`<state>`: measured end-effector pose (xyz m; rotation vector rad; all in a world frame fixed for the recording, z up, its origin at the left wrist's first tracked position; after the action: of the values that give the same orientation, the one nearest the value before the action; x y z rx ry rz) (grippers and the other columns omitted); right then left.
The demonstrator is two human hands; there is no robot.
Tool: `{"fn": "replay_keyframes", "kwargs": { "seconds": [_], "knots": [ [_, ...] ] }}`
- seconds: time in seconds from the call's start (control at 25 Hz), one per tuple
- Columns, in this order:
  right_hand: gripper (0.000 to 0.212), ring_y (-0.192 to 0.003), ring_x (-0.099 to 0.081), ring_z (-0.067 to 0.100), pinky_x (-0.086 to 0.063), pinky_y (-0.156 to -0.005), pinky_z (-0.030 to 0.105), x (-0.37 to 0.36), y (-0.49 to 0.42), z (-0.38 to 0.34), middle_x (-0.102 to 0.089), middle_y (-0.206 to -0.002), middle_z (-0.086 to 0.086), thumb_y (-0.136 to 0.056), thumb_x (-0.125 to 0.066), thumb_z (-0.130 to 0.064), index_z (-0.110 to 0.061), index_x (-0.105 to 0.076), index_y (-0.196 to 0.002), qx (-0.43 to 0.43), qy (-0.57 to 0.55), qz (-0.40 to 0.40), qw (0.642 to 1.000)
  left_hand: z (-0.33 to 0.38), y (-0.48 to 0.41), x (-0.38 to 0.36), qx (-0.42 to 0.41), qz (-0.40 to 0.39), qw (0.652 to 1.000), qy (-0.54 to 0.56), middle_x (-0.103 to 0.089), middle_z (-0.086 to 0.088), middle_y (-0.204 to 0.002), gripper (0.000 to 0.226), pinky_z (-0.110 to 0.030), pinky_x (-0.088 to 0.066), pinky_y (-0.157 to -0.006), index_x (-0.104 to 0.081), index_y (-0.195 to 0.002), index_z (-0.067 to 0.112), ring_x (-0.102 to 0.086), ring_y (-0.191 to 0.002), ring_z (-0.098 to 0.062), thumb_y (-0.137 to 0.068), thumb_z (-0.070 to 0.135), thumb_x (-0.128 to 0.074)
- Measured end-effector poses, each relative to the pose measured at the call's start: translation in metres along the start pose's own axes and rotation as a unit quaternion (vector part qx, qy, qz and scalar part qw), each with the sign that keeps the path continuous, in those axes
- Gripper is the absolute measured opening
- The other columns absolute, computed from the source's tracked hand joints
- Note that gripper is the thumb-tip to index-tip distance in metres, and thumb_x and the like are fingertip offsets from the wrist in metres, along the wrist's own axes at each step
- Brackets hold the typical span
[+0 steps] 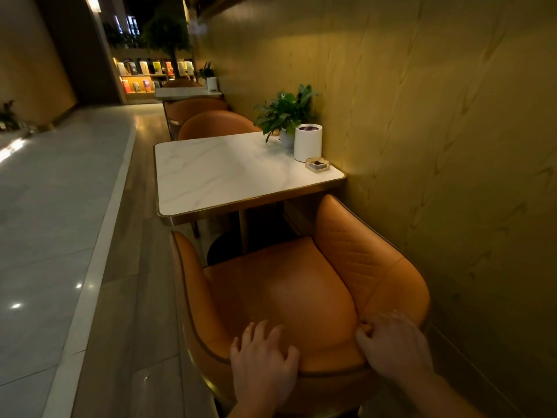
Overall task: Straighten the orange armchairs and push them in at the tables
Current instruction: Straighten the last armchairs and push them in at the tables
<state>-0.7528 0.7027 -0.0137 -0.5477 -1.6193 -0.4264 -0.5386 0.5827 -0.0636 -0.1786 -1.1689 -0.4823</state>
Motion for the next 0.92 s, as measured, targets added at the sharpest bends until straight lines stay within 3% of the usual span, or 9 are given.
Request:
{"fn": "replay_keyframes", "kwargs": {
  "seconds": [0.36,0.92],
  "knots": [
    [0.046,-0.11,-0.052,0.009,-0.031,-0.108,0.032,0.0,-0.025,0.011,-0.064,-0.119,-0.012,-0.091,-0.037,-0.057,-0.035,-0.063,-0.121,-0.01,-0.008,0.001,1.0,0.013,-0.022,-0.004,-0.006,-0.005,1.0,-0.009,-0.033,0.015,-0.156,0.065,-0.047,-0.017,-0.119,-0.043,-0.139,0.046,-0.02,-0.147,-0.013,-0.081,0.067,-0.022],
    [0.053,-0.108,-0.053,0.012,-0.041,-0.09,0.034,-0.006,-0.071,0.029,-0.061,-0.123,-0.011,-0.089,-0.032,-0.065,-0.037,-0.059,-0.125,0.019,0.01,-0.014,1.0,0.035,-0.052,-0.019,-0.003,-0.022,0.999,-0.04,-0.048,0.008,-0.145,0.066,-0.047,-0.031,-0.107,-0.047,-0.139,0.041,-0.042,-0.132,-0.018,-0.085,0.067,-0.018]
  ]
}}
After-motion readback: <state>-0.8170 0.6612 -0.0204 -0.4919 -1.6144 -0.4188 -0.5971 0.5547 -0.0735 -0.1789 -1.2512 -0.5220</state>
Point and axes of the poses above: each hand's wrist, its own y-axis away from the middle knuckle, its own x-axis out of the back of the hand, z = x × y, the point moved 7 cm from there along -y, towards the middle knuckle
